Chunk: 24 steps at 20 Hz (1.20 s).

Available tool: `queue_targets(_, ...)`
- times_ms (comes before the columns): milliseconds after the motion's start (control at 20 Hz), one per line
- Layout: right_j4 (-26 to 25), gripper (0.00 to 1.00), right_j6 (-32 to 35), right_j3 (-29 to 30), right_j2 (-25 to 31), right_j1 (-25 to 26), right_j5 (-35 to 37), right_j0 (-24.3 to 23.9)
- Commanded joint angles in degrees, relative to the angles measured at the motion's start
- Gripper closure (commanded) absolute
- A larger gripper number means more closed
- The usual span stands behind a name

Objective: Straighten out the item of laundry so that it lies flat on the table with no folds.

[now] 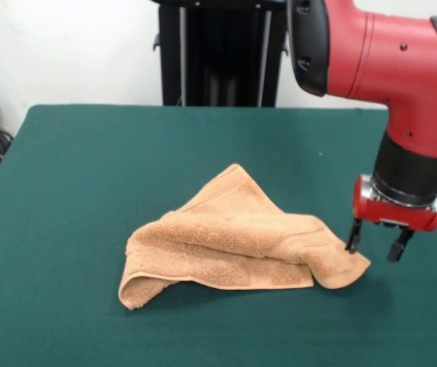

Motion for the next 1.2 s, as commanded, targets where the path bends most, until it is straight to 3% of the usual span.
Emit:
queue_targets(50,-1.96,0.00,8.90,1.46,3.52,3.66,4.72,-0.59)
queue_targets(800,-1.21,0.00,8.79,2.04,5.45,7.11,0.89,-0.67)
queue_targets(1200,-1.28,0.00,8.84,2.25,4.72,5.39,3.40,-0.69)
